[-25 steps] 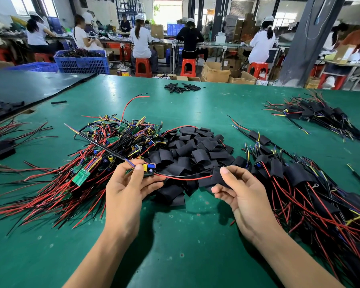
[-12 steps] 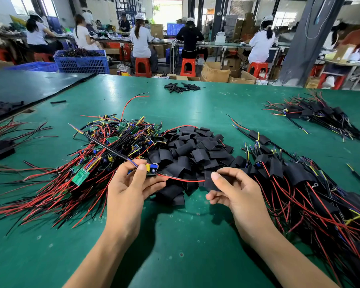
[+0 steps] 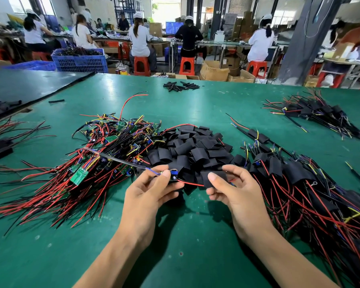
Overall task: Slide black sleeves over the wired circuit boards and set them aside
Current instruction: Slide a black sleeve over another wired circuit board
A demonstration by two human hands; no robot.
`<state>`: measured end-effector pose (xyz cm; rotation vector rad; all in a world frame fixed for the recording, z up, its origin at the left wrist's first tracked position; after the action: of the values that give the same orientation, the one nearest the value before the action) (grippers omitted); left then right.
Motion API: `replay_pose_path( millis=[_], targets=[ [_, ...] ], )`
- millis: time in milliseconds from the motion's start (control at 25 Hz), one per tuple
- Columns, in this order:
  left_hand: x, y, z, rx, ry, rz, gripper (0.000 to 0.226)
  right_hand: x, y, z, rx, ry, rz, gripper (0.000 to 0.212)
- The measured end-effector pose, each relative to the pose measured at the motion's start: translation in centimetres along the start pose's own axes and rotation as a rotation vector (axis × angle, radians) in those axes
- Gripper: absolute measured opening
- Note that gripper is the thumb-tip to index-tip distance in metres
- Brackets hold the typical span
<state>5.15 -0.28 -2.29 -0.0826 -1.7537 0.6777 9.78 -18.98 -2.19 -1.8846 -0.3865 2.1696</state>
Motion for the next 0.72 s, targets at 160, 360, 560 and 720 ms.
replay_pose_path(
  millis=[160,360,560,720],
  targets=[
    [-0.42,0.02,-0.04,-0.012,0.076,0.015,0.016,-0.86,-0.24,-0.12,-0.015,-0.069,-0.158,0.056],
    [-0.17,0.24,-0.15,-0.051,0.087,-0.022,0.017,-0.87,-0.22,-0.25,-0.072,-0.18,-0.243,0.053],
    [-0.1,0.32,-0.27,-0.052,0.07,0.015,0.018,-0.53,-0.16,-0.33,-0.077,-0.235,-0.271,0.051],
    [-0.25,0.13,-0.16,-0.051,0.099,0.039,0.02,-0.08,-0.28,-0.13,-0.093,-0.282,-0.3,0.04]
  ],
)
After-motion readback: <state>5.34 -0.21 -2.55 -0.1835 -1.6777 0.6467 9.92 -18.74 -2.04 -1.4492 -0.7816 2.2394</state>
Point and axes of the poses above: each hand's wrist, its own z-axis away from the middle knuckle, its own y-axis out of the back of the hand, x = y × z, the point moved 4 cm from there along -z, towards the middle knuckle, and after that the axes turned 9 degrees about -y, right-handed, at the moved point
